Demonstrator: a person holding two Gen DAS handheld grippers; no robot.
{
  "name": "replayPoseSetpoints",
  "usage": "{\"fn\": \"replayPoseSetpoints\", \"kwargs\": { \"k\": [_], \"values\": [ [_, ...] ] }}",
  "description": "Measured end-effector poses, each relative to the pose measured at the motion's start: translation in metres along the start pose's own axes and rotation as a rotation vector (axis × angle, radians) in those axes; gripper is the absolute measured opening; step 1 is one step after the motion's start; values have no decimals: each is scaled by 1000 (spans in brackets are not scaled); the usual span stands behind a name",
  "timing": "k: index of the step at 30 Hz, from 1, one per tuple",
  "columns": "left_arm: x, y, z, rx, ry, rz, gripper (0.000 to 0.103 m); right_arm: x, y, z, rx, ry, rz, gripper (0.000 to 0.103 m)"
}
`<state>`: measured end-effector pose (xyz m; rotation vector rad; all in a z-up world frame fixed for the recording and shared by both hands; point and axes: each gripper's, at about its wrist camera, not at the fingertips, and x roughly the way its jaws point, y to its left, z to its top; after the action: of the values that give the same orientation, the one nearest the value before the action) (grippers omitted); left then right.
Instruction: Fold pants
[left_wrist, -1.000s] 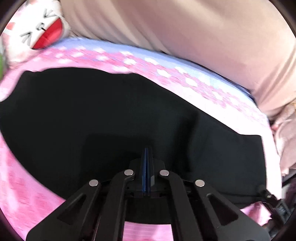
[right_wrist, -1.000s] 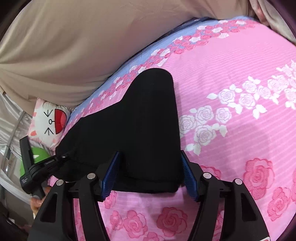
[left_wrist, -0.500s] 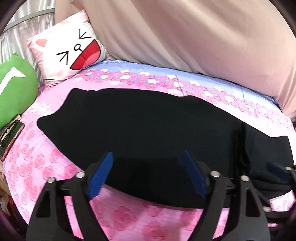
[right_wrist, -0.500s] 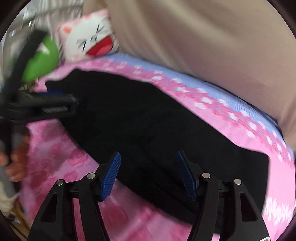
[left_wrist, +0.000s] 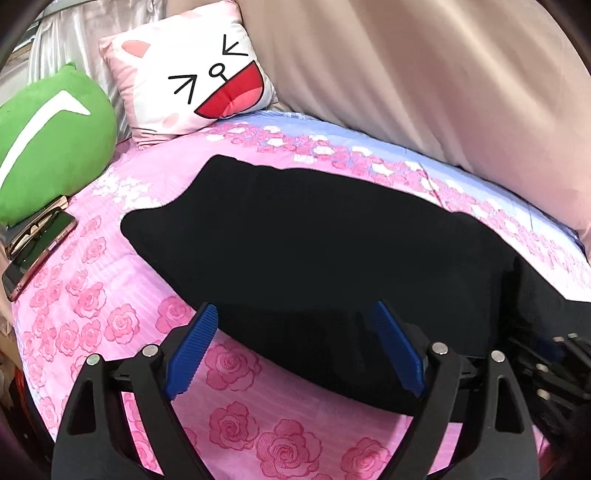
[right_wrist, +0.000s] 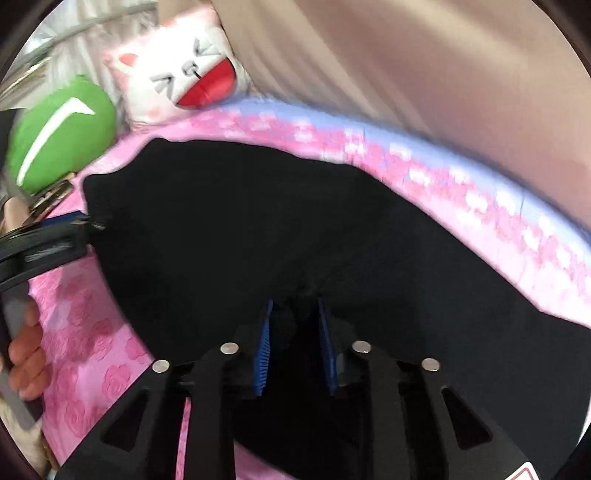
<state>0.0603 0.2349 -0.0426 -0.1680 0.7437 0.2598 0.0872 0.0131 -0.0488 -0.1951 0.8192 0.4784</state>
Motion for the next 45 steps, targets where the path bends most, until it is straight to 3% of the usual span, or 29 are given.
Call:
{"fn": "replayPoseSetpoints", "kwargs": {
  "k": [2,3,5,9,11,17,19,20,21,27,29,32,38,40,41,42,43,45],
  "values": [
    [1,0,-2,-11,7,-10,88,-34,-19,-5,62,-50,-15,44],
    [3,1,-2,-18,8,-15,88,-57,-35,-12,107,-92,-43,55],
    [4,-2,-3,-18,5,-8,88,-95,-73,-31,211,-133,-122,64],
    [1,-11,-4,6,-18,-10,89,-135,-172,-101,546,-67,-234,66],
    [-1,-17,-5,12,-30,-13,89,-135,-201,-132,688,-44,-185,66],
    [-10,-32,-10,7,-35,-6,91,-112,-211,-152,822,-89,73,64],
    [-12,-36,-13,11,-24,-12,91,-104,-205,-148,805,-102,117,44],
    [-13,-38,-14,12,-20,-11,91,-98,-204,-147,827,-97,157,26],
    [-14,-40,-15,14,-17,-9,91,-97,-200,-146,839,-109,157,21],
    [-25,-49,-17,32,-13,17,91,-132,-204,-139,764,-173,66,14],
    [-30,-51,-18,48,-28,33,91,-140,-218,-145,779,-176,80,14],
    [-35,-52,-19,53,-34,48,91,-156,-231,-160,766,-170,-26,14],
    [-32,-45,-21,34,-10,57,92,-198,-267,-216,885,-182,-160,18],
    [-29,-44,-23,31,-6,58,92,-206,-268,-225,890,-190,-193,26],
    [-28,-44,-24,31,-2,57,92,-211,-258,-220,851,-165,-299,38],
    [-28,-45,-24,30,0,59,92,-220,-246,-212,802,-172,-414,40],
    [-27,-45,-25,26,0,58,92,-229,-230,-199,729,-209,-455,42],
    [-27,-45,-25,22,-2,59,92,-242,-197,-171,612,-311,-414,59]
  ]
}}
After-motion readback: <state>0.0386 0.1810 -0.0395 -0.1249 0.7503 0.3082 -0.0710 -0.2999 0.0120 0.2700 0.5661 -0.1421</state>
